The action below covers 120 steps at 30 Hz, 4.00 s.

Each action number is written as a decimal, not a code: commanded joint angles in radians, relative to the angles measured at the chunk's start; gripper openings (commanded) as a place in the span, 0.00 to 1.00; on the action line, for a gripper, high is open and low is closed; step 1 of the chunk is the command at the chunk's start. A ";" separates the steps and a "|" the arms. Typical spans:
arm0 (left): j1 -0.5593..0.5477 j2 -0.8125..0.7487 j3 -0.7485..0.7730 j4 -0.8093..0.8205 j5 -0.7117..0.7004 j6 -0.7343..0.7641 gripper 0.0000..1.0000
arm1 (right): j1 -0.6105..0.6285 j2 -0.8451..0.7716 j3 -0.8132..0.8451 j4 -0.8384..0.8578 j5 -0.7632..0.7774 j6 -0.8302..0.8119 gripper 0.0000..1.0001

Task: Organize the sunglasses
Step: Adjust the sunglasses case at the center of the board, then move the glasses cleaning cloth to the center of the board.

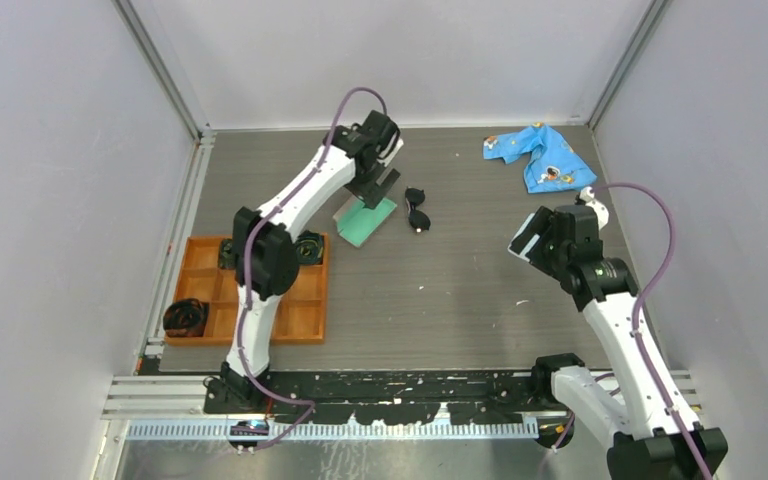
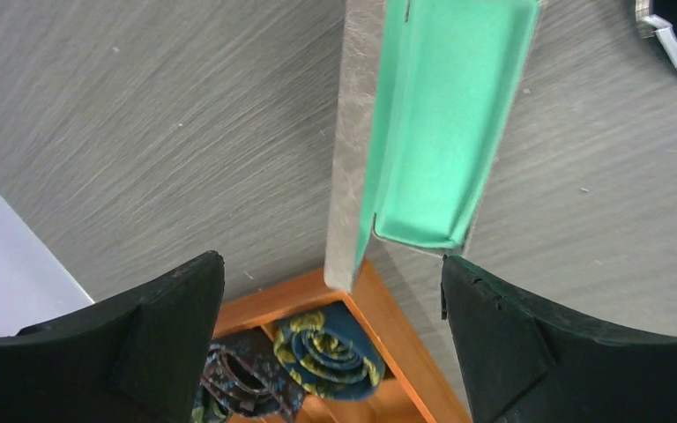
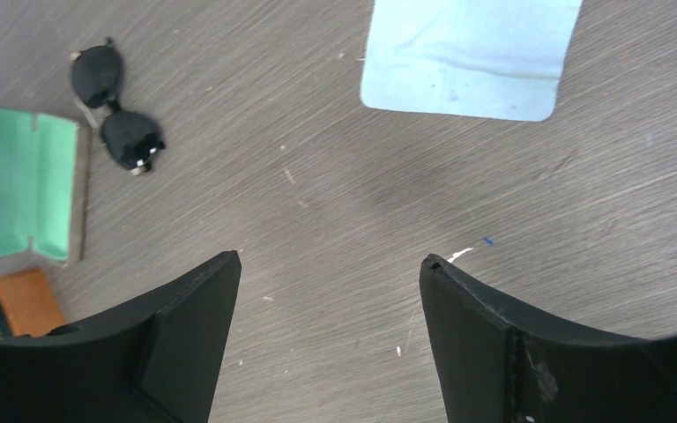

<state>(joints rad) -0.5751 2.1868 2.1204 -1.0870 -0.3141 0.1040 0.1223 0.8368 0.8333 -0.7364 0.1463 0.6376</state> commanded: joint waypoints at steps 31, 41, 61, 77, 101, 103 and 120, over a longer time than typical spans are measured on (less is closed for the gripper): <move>-0.426 -0.993 -0.966 0.462 0.074 -0.727 0.87 | -0.038 0.874 0.208 0.313 0.170 -0.021 0.35; -0.427 -0.987 -1.019 0.486 0.058 -0.751 0.87 | 0.020 0.955 0.217 0.334 0.197 -0.035 0.34; -0.426 -0.916 -0.979 0.503 0.101 -0.751 0.88 | 0.017 0.822 0.097 0.349 0.231 -0.029 0.33; -0.427 -0.884 -0.972 0.504 0.100 -0.754 0.88 | 0.013 0.712 0.102 0.346 0.208 -0.101 0.34; -0.426 -0.879 -0.968 0.484 0.089 -0.751 0.88 | -0.049 0.871 0.104 0.375 0.114 -0.036 0.21; -0.427 -0.881 -0.970 0.484 0.090 -0.752 0.88 | -0.053 0.871 0.101 0.381 0.109 -0.033 0.14; -0.424 -0.884 -0.965 0.435 0.001 -0.749 0.90 | 0.065 0.778 0.044 0.385 -0.133 -0.007 0.00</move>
<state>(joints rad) -0.9997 1.3075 1.1110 -0.6308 -0.2474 -0.6464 0.0959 1.6588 0.9070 -0.3092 0.1078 0.6125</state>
